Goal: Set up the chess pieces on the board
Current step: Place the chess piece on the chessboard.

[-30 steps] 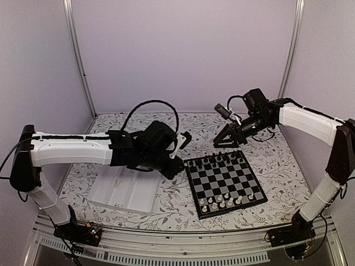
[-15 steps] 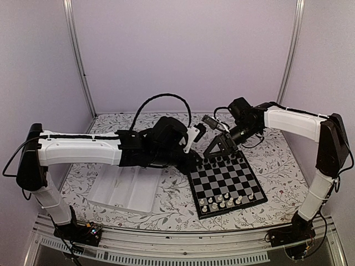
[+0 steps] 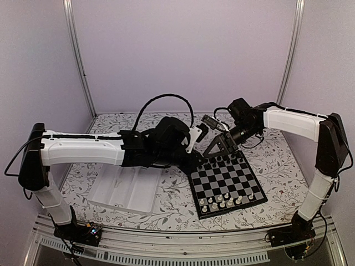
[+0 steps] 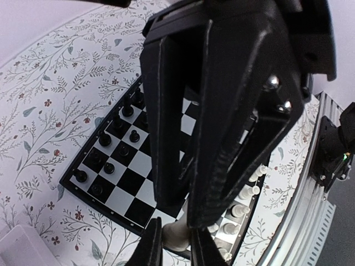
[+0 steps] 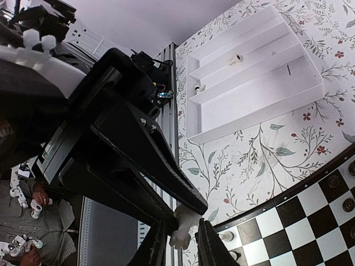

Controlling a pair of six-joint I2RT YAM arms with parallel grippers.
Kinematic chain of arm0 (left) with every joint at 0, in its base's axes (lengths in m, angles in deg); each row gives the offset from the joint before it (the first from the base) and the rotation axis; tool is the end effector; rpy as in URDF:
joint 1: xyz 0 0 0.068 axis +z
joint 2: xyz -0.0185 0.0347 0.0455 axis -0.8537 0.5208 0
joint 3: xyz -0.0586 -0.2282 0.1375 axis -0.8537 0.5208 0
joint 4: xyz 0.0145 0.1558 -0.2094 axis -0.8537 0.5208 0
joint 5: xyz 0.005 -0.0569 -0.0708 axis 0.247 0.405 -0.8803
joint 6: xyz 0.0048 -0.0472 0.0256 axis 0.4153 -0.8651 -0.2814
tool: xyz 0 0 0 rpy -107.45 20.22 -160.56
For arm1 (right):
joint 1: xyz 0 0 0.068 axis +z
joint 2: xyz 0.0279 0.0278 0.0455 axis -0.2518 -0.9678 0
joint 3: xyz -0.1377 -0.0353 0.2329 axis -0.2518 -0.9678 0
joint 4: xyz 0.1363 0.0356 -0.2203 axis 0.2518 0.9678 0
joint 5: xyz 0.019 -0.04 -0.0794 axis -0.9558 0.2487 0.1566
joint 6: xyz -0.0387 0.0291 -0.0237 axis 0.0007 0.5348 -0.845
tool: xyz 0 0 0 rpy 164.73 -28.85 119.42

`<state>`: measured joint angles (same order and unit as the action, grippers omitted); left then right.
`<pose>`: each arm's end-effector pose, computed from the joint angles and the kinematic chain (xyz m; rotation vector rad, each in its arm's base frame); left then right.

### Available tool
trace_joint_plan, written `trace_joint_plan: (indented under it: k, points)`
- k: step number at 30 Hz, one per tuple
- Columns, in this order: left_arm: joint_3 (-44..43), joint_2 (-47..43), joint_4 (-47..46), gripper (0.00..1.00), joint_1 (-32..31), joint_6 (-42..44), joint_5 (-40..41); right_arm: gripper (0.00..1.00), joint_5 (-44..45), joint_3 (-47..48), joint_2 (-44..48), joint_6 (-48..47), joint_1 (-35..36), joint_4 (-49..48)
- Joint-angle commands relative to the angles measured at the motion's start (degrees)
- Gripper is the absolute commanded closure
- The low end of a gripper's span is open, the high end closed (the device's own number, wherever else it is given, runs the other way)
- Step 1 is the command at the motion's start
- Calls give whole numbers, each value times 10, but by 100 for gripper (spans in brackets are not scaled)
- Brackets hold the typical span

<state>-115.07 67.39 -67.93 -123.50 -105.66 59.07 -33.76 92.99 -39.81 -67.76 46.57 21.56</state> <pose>0.1720 -0.3593 0.2729 0.8589 2.1202 -0.6883 0.2865 0.2168 0.2563 -1.3488 2.0447 1.5876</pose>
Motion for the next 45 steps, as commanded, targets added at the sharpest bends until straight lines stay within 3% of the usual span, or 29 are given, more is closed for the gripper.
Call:
trace_joint_plan:
  k: [1,11,19,22,24,26,32,39,45]
  points:
    - [-14,8,-17,85,-9,5,11,77,-13,0,-5,-1,4,3]
    - [-9,3,-21,85,-10,3,30,75,-7,-7,-5,1,4,3]
    - [-6,4,-24,84,-12,-1,36,92,2,-10,-3,3,4,-6]
    - [-4,4,-23,70,-13,1,39,95,29,-6,2,3,4,-7]
    - [-1,0,-17,57,-14,6,41,96,62,-3,10,-3,3,1]
    - [8,-13,-9,52,-17,16,44,97,93,-2,24,-19,-6,15]
    - [64,-82,-2,50,-17,34,80,98,241,-22,77,-110,-48,81]
    - [93,-109,32,48,-3,35,151,98,469,-130,198,-199,-62,120]
    - [95,-108,41,48,10,25,186,99,558,-222,282,-250,-71,151]
